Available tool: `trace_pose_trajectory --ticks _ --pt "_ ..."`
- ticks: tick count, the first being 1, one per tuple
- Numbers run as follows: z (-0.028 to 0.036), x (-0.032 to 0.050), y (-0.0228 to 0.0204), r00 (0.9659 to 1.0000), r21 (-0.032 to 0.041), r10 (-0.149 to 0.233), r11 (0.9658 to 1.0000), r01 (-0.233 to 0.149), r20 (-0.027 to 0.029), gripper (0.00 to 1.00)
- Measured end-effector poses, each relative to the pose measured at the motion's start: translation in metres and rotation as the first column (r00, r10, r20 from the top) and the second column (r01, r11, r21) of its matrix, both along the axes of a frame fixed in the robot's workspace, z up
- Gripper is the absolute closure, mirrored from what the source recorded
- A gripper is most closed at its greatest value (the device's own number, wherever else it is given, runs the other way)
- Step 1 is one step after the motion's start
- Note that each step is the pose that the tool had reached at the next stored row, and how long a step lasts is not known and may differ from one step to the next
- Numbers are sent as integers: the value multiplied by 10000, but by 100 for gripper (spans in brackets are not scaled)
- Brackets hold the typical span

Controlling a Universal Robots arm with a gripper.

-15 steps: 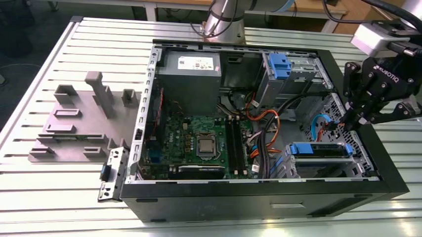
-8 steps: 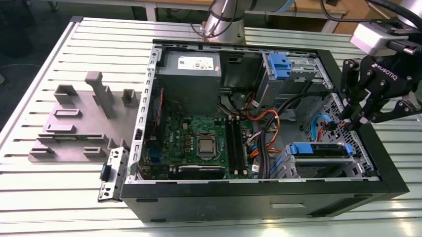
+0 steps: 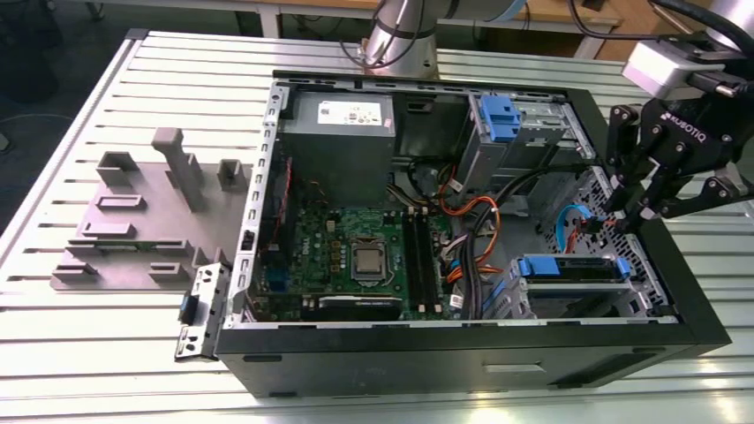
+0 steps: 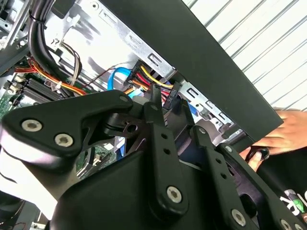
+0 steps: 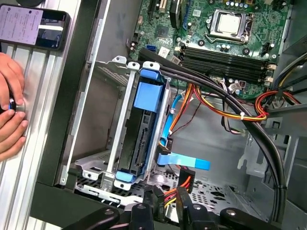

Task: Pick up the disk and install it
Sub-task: 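Insert the first disk wire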

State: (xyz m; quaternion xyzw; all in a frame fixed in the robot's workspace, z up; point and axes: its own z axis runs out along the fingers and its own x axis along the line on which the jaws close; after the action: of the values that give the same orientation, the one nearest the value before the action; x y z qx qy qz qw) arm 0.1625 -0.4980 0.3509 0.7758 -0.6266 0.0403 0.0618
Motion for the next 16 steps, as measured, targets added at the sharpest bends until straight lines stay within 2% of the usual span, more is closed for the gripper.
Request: trace_pose_trajectory --ticks 4,7,9,11,13,14,16 --pt "-1 11 1 10000 -23 2 10000 -2 -15 67" --pt "-1 46 1 9999 -76 0 10000 -1 -130 67" --pt "-1 70 3 9997 -194 -1 9998 -3 -252 67" --pt "-2 91 9 9990 -321 -7 9995 -7 -456 67" --pt "-6 110 20 9977 -393 -11 9992 -16 -685 67" --pt "-12 116 32 9971 -402 -11 9992 -19 -758 67" --pt "-27 129 50 9966 -401 -11 9992 -23 -828 67"
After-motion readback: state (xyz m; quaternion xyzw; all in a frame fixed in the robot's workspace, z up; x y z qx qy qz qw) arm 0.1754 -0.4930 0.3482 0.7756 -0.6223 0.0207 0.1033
